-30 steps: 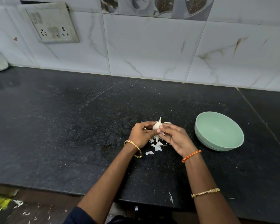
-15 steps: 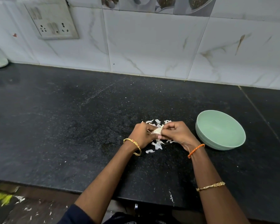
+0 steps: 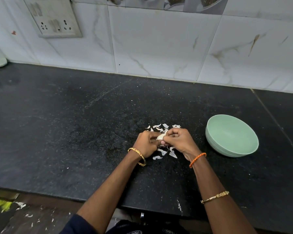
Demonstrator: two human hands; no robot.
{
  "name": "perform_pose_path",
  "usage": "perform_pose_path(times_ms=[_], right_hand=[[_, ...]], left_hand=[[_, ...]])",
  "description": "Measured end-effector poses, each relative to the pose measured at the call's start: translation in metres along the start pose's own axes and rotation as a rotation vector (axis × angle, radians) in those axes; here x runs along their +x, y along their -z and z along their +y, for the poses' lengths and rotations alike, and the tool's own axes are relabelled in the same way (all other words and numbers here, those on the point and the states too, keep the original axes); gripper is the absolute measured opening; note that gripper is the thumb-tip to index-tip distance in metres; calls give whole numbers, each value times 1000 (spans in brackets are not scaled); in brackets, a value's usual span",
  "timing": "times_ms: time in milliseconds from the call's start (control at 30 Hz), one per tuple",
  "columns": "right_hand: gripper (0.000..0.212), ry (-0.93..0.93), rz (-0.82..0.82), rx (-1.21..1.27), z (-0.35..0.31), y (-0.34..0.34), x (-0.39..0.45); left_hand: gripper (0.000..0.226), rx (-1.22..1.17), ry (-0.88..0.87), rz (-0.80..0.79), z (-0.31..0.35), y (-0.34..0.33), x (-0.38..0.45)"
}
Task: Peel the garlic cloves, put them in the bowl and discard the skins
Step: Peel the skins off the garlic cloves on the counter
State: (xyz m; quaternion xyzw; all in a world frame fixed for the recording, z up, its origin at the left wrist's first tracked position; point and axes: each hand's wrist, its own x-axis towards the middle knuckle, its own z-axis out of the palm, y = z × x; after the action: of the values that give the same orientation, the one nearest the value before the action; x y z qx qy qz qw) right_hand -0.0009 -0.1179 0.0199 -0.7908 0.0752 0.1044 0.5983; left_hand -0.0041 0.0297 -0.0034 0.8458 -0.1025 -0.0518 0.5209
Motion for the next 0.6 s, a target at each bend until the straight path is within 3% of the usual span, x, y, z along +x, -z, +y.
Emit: perform_pose_path(times_ms=[300,467,600], right_hand=[[12,27,115,-53,3,-12,1],[10,-35,12,198,5,-4,-4],[25,-84,-68,424,9,5,-6]], left_hand=[[14,-109,1,-25,-5,-5,-3],[20,-400,99,-120,-6,-2,-1],[23,-683,254,-156,-1,4,-2]])
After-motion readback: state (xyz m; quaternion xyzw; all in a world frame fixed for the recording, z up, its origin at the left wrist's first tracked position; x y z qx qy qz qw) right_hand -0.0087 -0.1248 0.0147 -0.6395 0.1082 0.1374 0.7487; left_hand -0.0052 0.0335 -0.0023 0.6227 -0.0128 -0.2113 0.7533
